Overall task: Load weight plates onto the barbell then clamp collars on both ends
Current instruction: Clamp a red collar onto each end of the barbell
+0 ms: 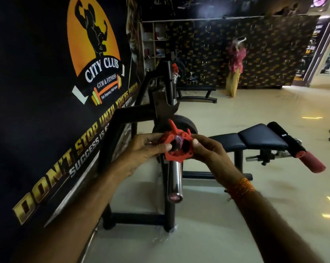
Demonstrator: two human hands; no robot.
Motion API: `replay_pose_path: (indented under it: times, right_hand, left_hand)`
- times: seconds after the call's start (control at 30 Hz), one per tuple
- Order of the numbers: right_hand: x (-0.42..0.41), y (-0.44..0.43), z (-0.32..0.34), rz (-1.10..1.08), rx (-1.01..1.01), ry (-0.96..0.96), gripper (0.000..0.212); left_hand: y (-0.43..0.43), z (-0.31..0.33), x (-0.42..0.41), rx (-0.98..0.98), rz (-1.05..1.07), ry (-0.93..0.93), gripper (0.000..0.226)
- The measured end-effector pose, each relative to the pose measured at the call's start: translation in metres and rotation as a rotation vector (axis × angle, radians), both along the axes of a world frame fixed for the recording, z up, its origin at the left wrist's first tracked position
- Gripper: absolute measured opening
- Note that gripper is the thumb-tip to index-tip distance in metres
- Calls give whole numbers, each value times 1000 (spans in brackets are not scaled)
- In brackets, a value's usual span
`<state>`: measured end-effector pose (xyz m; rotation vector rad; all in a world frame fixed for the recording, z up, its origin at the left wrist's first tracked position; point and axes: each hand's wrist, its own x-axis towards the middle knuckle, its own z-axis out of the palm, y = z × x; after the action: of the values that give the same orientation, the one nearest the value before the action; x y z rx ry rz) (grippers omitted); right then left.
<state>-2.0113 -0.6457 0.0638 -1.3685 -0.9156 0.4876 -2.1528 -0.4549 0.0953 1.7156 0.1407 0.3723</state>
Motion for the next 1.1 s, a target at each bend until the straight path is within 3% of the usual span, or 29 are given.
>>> replay_pose_path:
  times: [0.43, 0.83, 1.1]
  right_hand:
    - [-112, -65, -78, -144, -131, -20, 34]
    - [-97, -50, -107, -202, -201, -75, 33]
    - [-67, -33, -111, -201, -179, -27, 41]
  left_hand:
    - [-48, -94, -92, 49, 33, 64, 44]
    - [-54, -132, -78, 92, 209, 63, 48]
    - [-37, -142, -48, -50, 216, 32, 48]
